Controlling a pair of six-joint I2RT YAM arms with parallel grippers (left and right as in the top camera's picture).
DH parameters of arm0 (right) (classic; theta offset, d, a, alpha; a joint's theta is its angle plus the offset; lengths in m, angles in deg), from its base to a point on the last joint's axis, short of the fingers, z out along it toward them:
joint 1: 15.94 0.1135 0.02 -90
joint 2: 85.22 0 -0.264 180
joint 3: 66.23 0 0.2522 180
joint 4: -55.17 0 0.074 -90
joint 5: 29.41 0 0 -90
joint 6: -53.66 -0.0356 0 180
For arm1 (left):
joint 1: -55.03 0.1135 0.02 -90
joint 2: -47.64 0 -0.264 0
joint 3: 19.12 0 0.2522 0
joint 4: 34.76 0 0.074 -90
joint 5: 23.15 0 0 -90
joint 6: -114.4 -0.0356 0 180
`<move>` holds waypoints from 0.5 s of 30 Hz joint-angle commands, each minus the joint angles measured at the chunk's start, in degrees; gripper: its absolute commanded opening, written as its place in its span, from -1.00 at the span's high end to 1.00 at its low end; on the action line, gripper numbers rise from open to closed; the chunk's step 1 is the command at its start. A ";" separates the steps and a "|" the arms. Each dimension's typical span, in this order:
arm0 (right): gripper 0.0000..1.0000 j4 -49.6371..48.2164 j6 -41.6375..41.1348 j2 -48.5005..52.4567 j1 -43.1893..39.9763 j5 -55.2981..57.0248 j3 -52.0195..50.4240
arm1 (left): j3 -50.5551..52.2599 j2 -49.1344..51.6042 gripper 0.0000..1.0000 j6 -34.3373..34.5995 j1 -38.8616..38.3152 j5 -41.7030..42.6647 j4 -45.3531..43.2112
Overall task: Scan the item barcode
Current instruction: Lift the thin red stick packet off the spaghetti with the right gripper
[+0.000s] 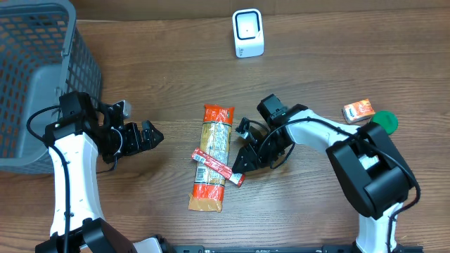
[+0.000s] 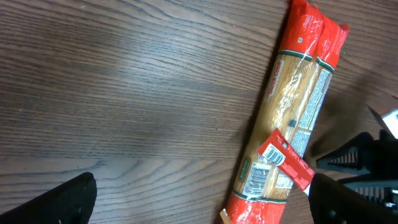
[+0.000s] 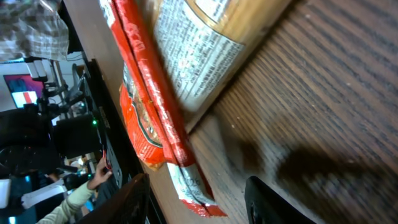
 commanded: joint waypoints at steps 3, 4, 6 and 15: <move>0.03 -0.33 0.70 1.62 0.20 -3.52 -0.24 | -0.04 0.24 -0.99 -0.87 -0.39 0.85 -0.02; 0.03 -0.33 0.68 1.62 0.26 -4.07 -0.24 | -0.04 0.24 -0.99 -0.85 -0.39 0.85 -0.02; 0.04 -0.33 0.70 1.62 0.59 -4.55 -0.24 | -0.04 0.24 -0.99 -0.87 -0.39 0.85 -0.04; 0.12 -0.76 0.66 1.62 2.40 -5.60 -0.24 | -0.04 0.24 -0.99 -0.87 -0.39 0.83 -0.02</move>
